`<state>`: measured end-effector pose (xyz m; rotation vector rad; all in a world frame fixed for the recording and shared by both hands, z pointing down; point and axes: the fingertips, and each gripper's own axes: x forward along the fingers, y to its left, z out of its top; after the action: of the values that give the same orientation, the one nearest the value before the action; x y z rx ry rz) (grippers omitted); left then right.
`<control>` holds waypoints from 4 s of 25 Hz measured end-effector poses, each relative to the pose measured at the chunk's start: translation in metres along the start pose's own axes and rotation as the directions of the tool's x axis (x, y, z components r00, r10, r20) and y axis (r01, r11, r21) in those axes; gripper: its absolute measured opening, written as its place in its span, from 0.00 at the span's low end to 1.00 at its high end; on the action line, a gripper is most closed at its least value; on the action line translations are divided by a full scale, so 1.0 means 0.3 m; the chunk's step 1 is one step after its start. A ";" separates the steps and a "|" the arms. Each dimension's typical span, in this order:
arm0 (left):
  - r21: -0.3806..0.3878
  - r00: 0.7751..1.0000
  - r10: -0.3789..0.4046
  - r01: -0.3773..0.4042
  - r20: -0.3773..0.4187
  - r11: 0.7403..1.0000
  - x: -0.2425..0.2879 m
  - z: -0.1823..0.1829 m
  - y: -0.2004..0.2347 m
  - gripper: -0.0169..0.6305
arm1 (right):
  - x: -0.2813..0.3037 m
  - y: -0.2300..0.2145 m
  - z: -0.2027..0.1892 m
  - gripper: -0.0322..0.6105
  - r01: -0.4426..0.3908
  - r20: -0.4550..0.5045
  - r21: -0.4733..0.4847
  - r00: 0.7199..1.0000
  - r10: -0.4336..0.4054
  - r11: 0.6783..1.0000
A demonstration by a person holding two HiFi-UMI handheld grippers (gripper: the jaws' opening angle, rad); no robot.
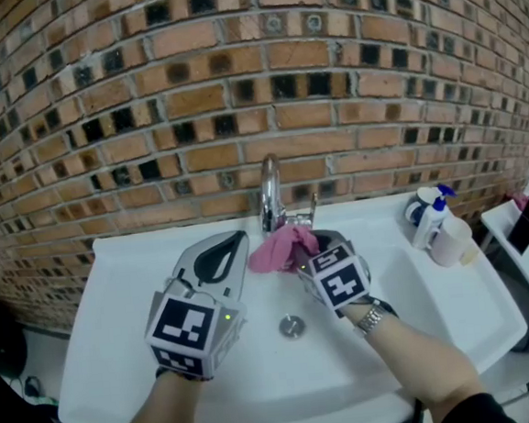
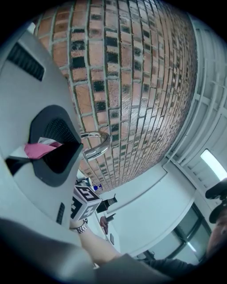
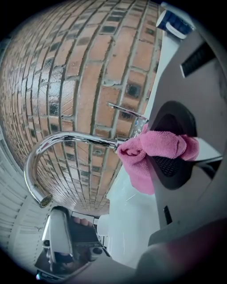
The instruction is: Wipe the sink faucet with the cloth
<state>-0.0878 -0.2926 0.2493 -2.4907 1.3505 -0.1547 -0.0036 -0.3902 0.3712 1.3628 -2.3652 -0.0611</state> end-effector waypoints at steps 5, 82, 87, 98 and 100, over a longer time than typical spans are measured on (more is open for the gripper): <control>0.000 1.000 -0.002 0.002 -0.002 1.000 0.002 -0.005 -0.002 0.03 | -0.012 -0.036 -0.030 0.15 0.021 -0.018 -0.002 1.000 -0.021 1.000; 0.032 0.995 -0.083 0.081 0.055 0.996 -0.075 0.137 -0.123 0.03 | -0.412 -0.191 0.359 0.15 0.100 0.329 -0.031 0.941 -0.084 0.994; -0.016 0.976 -0.207 0.209 0.065 0.978 -0.104 0.185 -0.204 0.18 | -0.527 -0.069 0.383 0.15 -0.013 0.354 -0.096 0.934 0.046 0.995; -0.046 0.903 -0.425 0.428 0.062 0.903 -0.154 0.202 -0.333 0.43 | -0.693 0.201 0.371 0.16 -0.272 0.363 -0.327 0.848 0.386 0.905; -0.037 0.893 -0.446 0.448 0.055 0.893 -0.164 0.197 -0.346 0.45 | -0.714 0.242 0.369 0.16 -0.314 0.352 -0.368 0.824 0.444 0.875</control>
<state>-0.0179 -0.1861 0.2283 -2.7898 0.7464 -0.1645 -0.0099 -0.1909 0.2174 0.7620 -2.8028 -0.6332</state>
